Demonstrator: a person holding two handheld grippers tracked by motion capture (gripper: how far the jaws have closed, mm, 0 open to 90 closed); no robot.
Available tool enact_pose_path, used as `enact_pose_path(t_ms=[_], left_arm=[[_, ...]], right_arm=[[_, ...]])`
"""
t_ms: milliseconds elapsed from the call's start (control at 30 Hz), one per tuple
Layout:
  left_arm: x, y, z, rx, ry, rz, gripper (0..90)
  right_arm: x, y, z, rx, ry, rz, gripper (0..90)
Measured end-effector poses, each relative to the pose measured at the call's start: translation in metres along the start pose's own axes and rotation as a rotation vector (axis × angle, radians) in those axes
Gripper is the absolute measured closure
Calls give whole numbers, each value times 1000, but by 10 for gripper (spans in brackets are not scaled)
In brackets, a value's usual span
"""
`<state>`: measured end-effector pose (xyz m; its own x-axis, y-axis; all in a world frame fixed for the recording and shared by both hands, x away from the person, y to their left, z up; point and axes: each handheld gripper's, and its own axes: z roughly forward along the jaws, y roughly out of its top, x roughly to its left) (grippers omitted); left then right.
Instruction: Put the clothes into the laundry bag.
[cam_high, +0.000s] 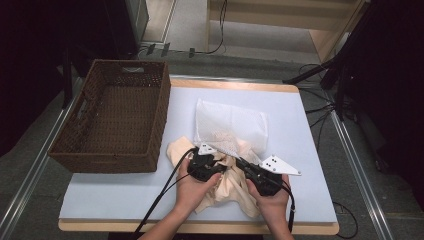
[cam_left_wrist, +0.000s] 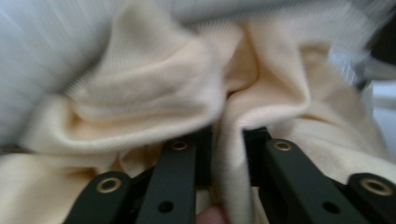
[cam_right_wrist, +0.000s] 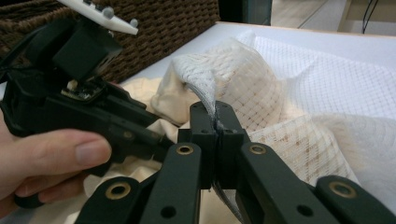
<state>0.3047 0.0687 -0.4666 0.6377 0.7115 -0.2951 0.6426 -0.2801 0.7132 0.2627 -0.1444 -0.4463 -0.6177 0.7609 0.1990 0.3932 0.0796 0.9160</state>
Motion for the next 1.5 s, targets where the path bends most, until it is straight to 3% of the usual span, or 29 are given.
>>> enact_pose_path(t_ms=[100,167,200,233,367,433,500,567,667,733,767,833,900,967,1033,1067,1233,1300,1367,1433,1500], left_arm=[[-7,2,-14,7,-70,70,569],[-9,2,-32,-13,-70,127,492],[-8,2,-38,-34,-77,131,458],[-7,2,-47,-65,-71,131,430],[4,2,-71,-178,31,115,360],[10,1,-67,-154,52,87,313],[12,-2,-56,-105,9,63,299],[6,-4,-45,-67,-63,57,300],[-8,-3,-28,2,-113,109,274],[-12,-2,-15,54,-98,137,243],[-14,-2,-11,53,-63,143,242],[-16,-1,-9,33,-3,141,307],[-16,-1,-3,65,23,138,413],[-18,-1,1,94,42,176,488],[-17,3,-1,102,43,165,698],[-17,4,-5,88,37,153,757],[-17,13,-24,-58,11,89,795],[-16,16,-26,-101,31,57,794],[-12,16,-19,-101,85,54,792],[-3,11,-4,-61,135,37,786],[5,4,7,-43,120,9,776]], right_arm=[[-2,-1,0,9,-4,7,890],[-3,-2,1,15,-6,12,890],[-4,-3,2,18,-4,15,890],[-4,-3,2,19,-5,13,890],[-4,-3,3,26,-6,13,890],[-4,-4,4,28,-7,11,890],[-4,-4,4,26,-7,12,890],[-4,-3,5,26,-5,12,890],[-3,-3,6,27,3,12,890],[-2,-3,6,23,8,9,890],[-2,-3,6,22,10,8,889],[-1,-2,6,19,13,7,890],[-1,-2,4,11,14,4,890],[-2,-2,3,11,18,8,889],[-2,-2,3,13,21,12,889],[-2,-2,3,11,21,9,890],[-1,-1,1,2,19,5,889],[-1,0,1,-9,18,5,889],[1,1,0,-10,20,1,889],[3,0,0,-1,20,-7,889],[4,-1,1,5,19,-16,889]])
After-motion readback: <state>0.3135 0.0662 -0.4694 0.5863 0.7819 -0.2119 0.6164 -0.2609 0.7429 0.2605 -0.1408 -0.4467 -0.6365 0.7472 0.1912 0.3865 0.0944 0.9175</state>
